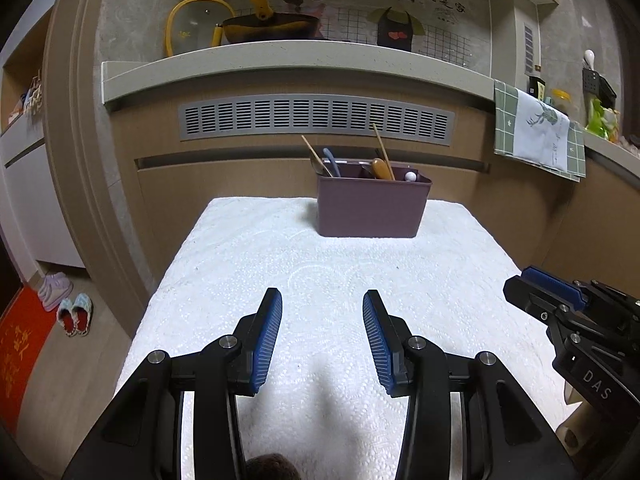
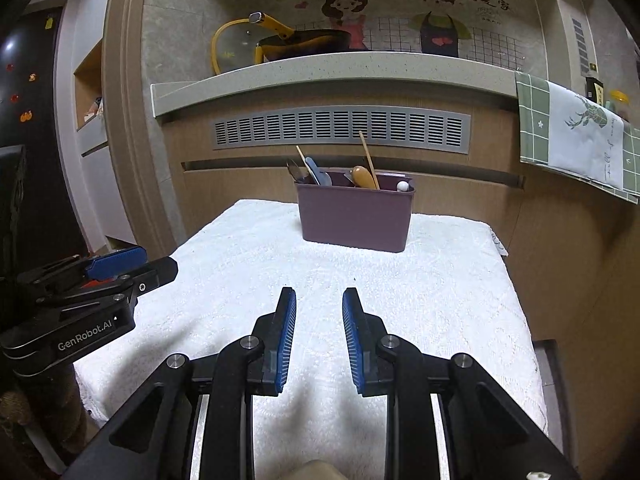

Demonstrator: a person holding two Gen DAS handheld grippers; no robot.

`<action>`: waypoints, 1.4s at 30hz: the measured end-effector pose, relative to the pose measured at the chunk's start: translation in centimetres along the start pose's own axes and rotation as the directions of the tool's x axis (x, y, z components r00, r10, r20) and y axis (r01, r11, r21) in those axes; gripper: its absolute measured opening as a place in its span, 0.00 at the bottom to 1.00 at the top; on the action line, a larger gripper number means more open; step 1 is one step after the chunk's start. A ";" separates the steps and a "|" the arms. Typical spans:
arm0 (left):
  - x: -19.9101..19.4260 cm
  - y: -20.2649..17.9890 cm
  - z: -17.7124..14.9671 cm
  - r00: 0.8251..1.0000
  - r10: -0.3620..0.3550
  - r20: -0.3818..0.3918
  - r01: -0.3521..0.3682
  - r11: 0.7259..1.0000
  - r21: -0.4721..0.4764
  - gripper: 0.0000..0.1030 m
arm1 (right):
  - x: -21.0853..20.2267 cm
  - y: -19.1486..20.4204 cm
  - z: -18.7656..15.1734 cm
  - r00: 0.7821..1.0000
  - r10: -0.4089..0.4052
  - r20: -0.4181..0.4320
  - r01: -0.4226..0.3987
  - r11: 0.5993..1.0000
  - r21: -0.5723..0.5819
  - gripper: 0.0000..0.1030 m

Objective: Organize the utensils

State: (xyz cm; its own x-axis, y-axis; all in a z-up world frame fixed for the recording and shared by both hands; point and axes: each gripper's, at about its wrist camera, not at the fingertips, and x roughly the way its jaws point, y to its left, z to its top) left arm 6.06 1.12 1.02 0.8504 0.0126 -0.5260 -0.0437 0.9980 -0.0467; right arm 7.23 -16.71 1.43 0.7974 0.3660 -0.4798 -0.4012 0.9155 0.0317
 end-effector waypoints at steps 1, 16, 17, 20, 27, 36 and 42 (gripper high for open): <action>0.0 0.0 0.0 1.000 0.000 -0.001 0.000 1.000 0.000 0.42 | 0.0 0.0 0.0 1.000 0.000 0.001 0.000 1.000 0.001 0.22; 0.1 0.0 -0.3 1.000 -0.004 -0.011 0.003 1.000 -0.006 0.42 | -0.3 -0.2 0.0 1.000 -0.003 0.008 0.003 1.000 0.003 0.22; 0.1 -0.1 -0.3 1.000 -0.005 -0.011 0.005 1.000 -0.007 0.42 | -0.3 -0.3 0.1 1.000 -0.005 0.008 0.005 1.000 0.005 0.22; 0.1 0.0 -0.3 1.000 -0.007 -0.012 0.007 1.000 -0.007 0.42 | -0.3 -0.3 0.1 1.000 -0.008 0.007 0.008 1.000 0.008 0.22; 0.3 -0.1 -0.4 1.000 -0.019 -0.018 0.019 1.000 -0.005 0.42 | -0.3 -0.5 0.1 1.000 -0.008 0.005 0.008 1.000 0.018 0.23; 0.2 -0.3 -0.5 0.999 -0.035 -0.020 0.035 0.999 0.001 0.42 | -0.2 -0.8 0.2 1.000 -0.023 0.006 0.023 0.999 0.040 0.25; 0.2 -0.3 -0.5 0.999 -0.042 -0.018 0.042 0.999 0.001 0.42 | -0.2 -0.7 0.2 0.999 -0.040 0.003 0.040 0.998 0.041 0.25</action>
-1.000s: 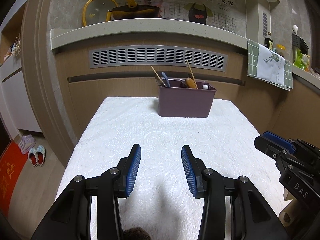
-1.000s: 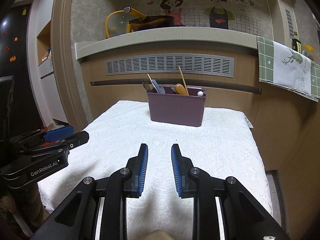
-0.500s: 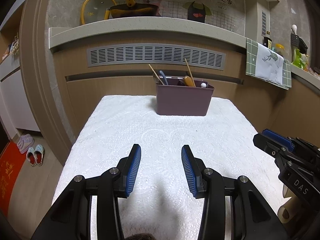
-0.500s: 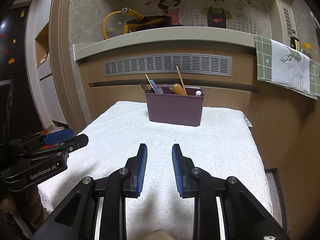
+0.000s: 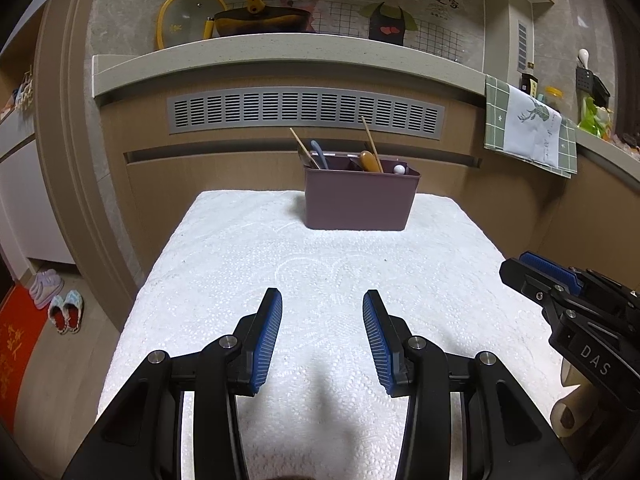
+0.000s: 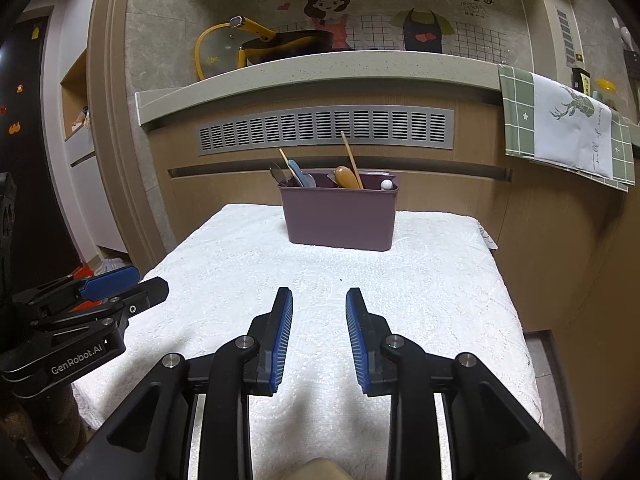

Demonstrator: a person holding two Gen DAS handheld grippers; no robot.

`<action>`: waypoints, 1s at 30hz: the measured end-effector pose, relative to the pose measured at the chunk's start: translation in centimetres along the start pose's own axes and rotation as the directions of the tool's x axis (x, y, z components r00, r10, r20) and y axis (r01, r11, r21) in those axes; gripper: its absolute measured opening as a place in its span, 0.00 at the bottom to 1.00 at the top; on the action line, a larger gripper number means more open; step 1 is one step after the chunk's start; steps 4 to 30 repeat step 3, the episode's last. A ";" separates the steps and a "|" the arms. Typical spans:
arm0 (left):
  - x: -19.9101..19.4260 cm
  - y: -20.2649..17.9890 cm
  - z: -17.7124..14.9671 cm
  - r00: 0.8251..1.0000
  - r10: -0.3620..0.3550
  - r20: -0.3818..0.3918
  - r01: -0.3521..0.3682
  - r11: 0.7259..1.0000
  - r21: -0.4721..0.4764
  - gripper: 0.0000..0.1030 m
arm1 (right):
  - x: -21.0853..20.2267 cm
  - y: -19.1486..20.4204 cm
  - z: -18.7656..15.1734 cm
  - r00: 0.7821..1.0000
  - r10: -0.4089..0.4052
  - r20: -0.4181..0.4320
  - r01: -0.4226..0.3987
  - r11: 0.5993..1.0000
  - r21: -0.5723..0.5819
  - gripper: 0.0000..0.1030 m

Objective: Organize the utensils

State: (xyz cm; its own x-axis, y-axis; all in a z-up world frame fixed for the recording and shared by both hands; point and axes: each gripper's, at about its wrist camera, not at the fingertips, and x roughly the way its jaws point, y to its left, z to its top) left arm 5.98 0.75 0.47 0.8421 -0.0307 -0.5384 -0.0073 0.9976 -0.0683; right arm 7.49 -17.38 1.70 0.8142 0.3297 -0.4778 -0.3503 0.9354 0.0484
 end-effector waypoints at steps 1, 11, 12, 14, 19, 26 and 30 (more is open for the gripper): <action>0.0 0.0 0.0 1.000 -0.002 0.004 0.002 1.000 -0.003 0.42 | 0.0 0.0 0.0 1.000 -0.002 0.001 0.002 1.000 -0.001 0.25; 0.0 0.2 0.1 1.000 -0.010 0.004 0.010 1.000 -0.010 0.42 | 0.0 0.0 0.0 1.000 -0.005 0.003 0.005 1.000 -0.001 0.25; 0.0 0.2 0.1 1.000 -0.010 0.004 0.010 1.000 -0.010 0.42 | 0.0 0.0 0.0 1.000 -0.005 0.003 0.005 1.000 -0.001 0.25; 0.0 0.2 0.1 1.000 -0.010 0.004 0.010 1.000 -0.010 0.42 | 0.0 0.0 0.0 1.000 -0.005 0.003 0.005 1.000 -0.001 0.25; 0.0 0.2 0.1 1.000 -0.010 0.004 0.010 1.000 -0.010 0.42 | 0.0 0.0 0.0 1.000 -0.005 0.003 0.005 1.000 -0.001 0.25; 0.0 0.2 0.1 1.000 -0.010 0.004 0.010 1.000 -0.010 0.42 | 0.0 0.0 0.0 1.000 -0.005 0.003 0.005 1.000 -0.001 0.25; 0.0 0.2 0.1 1.000 -0.010 0.004 0.010 1.000 -0.010 0.42 | 0.0 0.0 0.0 1.000 -0.005 0.003 0.005 1.000 -0.001 0.25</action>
